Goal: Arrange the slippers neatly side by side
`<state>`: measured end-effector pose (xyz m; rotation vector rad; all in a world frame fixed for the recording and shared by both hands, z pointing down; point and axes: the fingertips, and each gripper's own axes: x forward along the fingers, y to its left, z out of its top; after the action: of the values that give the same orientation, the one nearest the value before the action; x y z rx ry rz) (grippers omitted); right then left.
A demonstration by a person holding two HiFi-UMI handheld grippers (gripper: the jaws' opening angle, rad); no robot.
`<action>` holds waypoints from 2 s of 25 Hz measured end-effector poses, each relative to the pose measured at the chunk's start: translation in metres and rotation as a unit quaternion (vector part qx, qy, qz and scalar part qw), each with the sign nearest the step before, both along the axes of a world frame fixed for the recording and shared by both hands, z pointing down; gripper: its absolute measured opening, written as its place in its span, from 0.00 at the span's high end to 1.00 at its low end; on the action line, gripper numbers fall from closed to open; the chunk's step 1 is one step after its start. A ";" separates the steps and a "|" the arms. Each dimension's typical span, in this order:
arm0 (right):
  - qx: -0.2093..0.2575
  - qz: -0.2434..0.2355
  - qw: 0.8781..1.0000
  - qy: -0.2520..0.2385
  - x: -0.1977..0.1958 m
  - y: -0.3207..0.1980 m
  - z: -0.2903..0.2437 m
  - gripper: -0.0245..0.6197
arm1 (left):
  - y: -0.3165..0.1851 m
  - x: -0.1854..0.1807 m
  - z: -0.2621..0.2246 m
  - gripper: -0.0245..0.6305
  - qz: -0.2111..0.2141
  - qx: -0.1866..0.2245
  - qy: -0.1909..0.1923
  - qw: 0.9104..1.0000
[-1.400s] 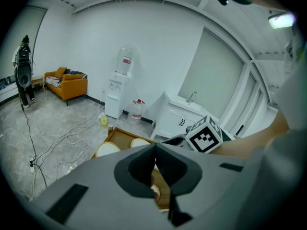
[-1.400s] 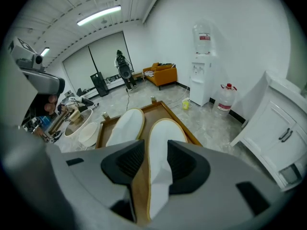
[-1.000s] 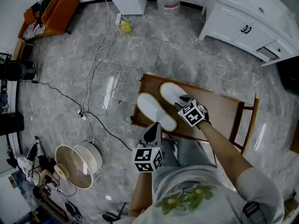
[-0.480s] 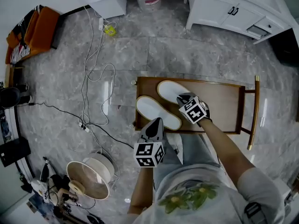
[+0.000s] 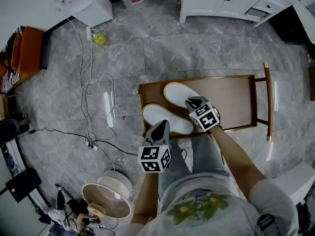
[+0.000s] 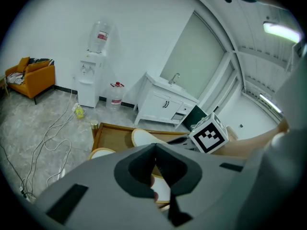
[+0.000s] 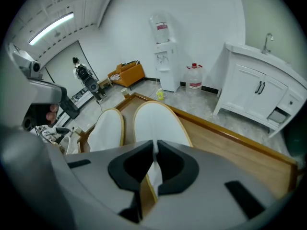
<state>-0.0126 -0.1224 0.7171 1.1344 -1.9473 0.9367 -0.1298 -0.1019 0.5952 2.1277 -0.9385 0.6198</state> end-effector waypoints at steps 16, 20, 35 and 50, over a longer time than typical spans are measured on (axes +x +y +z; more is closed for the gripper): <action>0.004 0.238 0.970 -0.051 0.041 0.012 -0.021 0.92 | -0.005 0.018 0.023 0.94 0.088 -0.019 0.009 0.996; -0.002 0.299 0.951 -0.073 0.052 0.019 -0.020 0.92 | -0.003 0.020 0.025 0.94 0.096 -0.019 0.007 0.995; -0.007 0.416 0.906 -0.074 0.089 0.051 -0.007 0.92 | 0.013 0.034 0.030 0.94 0.118 -0.021 0.000 0.993; 0.013 0.363 0.931 -0.048 0.084 0.046 -0.007 0.88 | 0.023 0.033 0.035 0.94 0.120 -0.028 -0.008 0.992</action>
<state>0.0712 -0.0767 0.7100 1.9147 -1.6126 1.3548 -0.0970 -0.0784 0.6298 2.2060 -0.6699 0.7740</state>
